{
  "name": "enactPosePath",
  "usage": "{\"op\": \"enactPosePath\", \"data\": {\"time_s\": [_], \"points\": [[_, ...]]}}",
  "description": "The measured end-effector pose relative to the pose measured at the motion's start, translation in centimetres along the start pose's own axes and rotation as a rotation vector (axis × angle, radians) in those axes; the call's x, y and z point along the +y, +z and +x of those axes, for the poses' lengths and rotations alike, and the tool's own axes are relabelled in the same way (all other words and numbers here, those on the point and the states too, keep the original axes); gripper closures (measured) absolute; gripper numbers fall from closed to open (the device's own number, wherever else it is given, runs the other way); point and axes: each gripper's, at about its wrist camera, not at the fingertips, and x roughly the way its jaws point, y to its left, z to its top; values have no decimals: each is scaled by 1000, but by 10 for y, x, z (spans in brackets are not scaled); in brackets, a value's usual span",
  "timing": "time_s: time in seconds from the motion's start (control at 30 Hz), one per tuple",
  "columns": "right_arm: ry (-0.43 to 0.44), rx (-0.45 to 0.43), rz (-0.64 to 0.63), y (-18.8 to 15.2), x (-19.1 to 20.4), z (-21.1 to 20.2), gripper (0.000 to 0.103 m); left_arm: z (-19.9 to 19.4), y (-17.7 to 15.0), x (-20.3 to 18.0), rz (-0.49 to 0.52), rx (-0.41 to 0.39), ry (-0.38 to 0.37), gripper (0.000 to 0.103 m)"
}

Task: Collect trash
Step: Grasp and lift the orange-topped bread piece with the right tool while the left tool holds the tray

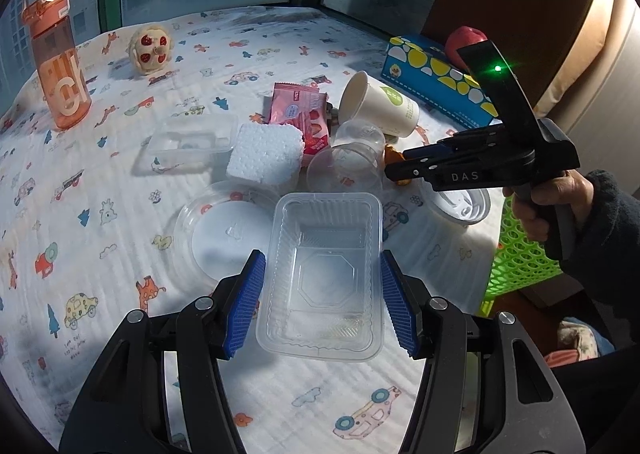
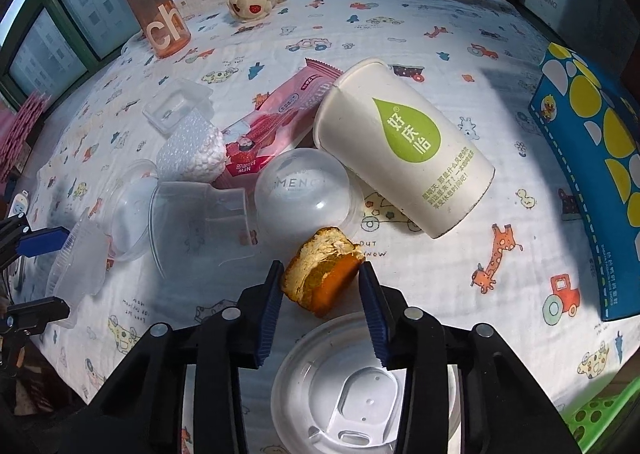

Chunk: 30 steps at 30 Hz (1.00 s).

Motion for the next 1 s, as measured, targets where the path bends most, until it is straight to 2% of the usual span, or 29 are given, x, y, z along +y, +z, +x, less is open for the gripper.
{"op": "enactPosePath", "data": {"time_s": [0.1, 0.27, 0.37, 0.47, 0.5, 0.57, 0.67, 1.0], "points": [[7, -14, 15, -2, -1, -5, 78, -1, 1, 0, -2, -2, -3, 46], [12, -42, 36, -7, 0, -13, 84, -4, 3, -3, 2, -11, -7, 46], [8, -36, 32, -6, 3, -11, 83, -6, 3, -6, 5, -13, -9, 46], [1, -35, 24, -4, 4, -10, 78, -6, 3, -6, 3, -12, -9, 46], [-3, -35, 17, -4, 4, -10, 75, -6, 3, -6, 4, -12, -10, 46], [-14, -41, 7, -2, 5, -11, 60, -5, 3, -6, 4, -9, -8, 46], [-19, -35, 4, 0, 4, -9, 54, -4, 4, -5, -1, -7, -12, 46], [6, 33, 15, 4, 2, 10, 56, 0, 3, -3, -8, 0, -21, 46]]}}
